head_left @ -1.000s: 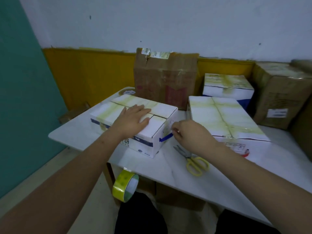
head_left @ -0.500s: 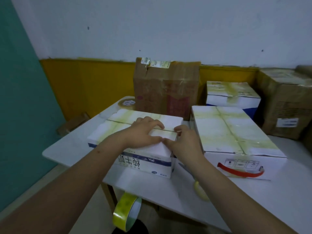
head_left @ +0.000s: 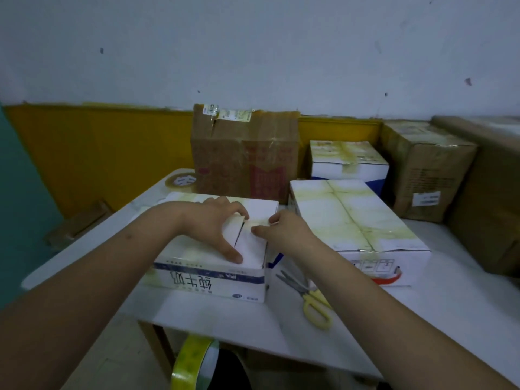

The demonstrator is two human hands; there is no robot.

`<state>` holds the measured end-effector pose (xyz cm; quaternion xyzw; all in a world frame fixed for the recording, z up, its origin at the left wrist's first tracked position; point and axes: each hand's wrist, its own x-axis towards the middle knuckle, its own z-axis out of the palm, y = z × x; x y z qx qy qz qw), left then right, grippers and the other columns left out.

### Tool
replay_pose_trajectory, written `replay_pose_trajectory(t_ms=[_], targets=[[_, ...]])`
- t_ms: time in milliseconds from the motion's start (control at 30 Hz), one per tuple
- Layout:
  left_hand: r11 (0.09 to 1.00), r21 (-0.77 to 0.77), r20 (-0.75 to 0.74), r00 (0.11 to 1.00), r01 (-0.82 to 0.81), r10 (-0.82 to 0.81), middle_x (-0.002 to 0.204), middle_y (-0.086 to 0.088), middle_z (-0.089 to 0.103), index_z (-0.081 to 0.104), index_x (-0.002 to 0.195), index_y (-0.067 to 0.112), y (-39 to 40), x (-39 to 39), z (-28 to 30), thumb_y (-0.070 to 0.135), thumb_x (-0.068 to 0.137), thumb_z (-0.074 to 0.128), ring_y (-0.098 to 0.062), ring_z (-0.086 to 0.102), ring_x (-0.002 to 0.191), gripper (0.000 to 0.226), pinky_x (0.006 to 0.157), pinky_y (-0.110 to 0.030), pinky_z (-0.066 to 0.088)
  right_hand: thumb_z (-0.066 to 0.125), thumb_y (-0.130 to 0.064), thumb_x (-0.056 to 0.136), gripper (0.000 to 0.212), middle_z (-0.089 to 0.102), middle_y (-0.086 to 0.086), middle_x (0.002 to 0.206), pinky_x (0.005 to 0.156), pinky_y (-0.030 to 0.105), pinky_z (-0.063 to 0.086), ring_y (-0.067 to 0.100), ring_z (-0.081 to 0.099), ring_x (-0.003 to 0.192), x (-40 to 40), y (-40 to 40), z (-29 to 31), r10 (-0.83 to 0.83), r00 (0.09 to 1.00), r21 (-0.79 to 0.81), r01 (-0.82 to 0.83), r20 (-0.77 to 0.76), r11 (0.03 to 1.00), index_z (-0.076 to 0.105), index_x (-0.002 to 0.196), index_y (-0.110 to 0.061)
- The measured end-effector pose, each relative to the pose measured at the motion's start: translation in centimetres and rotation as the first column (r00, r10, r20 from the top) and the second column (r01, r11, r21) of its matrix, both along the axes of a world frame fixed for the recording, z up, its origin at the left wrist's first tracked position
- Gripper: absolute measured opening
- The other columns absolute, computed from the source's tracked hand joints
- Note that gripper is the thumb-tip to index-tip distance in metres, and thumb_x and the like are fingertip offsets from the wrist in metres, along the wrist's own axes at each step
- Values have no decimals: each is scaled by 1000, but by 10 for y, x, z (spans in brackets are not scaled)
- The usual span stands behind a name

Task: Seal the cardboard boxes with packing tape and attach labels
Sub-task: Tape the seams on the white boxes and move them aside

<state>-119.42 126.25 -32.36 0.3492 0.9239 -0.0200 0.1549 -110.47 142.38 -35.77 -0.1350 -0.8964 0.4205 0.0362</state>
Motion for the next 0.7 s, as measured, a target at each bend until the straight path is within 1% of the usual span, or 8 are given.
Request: replay_pose_trajectory(t_ms=[100,167,233,300,400,533,633,700], targets=[[997,70,-97,995,27,-20,138,13,48,39,139,40,-4,8,8,69,65,80,-15,45,124,90,106,-42,41,69,-33,91,23,59,-3,102,71,25,48,14,56,87,2,-2,2,-65,996,-147,55,-64,988,57,104,-18],[980,194,-77,996,55,-41,121,17,58,52,127,39,-7,14,17,59,72,81,-11,54,110,65,93,-36,47,72,-24,89,17,63,-2,99,69,27,51,18,62,91,5,-3,6,-79,983,-244,37,-167,969,59,99,-19],[951,304,-59,997,56,-40,98,17,64,63,101,36,-9,19,30,48,77,82,-9,60,91,33,73,-28,46,75,-17,87,15,67,1,93,78,34,58,21,66,88,9,-3,12,-63,960,-325,-31,-273,945,63,95,-18],[919,395,-60,998,21,3,82,11,66,66,85,30,-11,23,42,41,79,82,-10,61,78,21,63,-27,41,75,-15,86,15,68,1,91,79,31,56,17,65,86,10,-2,20,-19,918,-248,-86,-396,965,64,93,-21],[859,512,-111,991,-12,80,70,7,60,64,74,23,-5,31,50,34,79,84,-11,54,66,23,59,-29,38,73,-12,87,18,67,-1,91,75,24,52,13,62,85,6,5,32,56,851,-137,-148,-522,979,62,90,-25],[815,578,-153,974,-49,167,75,4,64,66,77,21,7,40,41,31,80,83,-14,57,70,20,60,-29,40,71,-9,89,16,67,-1,87,76,30,54,14,61,77,2,21,33,128,852,-122,-218,-507,968,61,89,-22],[868,492,-229,954,-57,192,75,11,62,64,80,27,15,45,29,38,81,81,-9,56,69,20,55,-27,35,70,-12,90,14,71,2,89,86,45,57,25,67,87,3,29,20,177,886,-107,-244,-429,964,61,92,-23],[886,459,-273,939,-65,210,77,11,63,65,82,26,17,49,24,41,81,80,-7,57,71,21,54,-27,34,70,-16,91,14,73,1,98,87,44,57,21,68,93,6,29,8,228,897,-71,-274,-378,959,65,103,-21]])
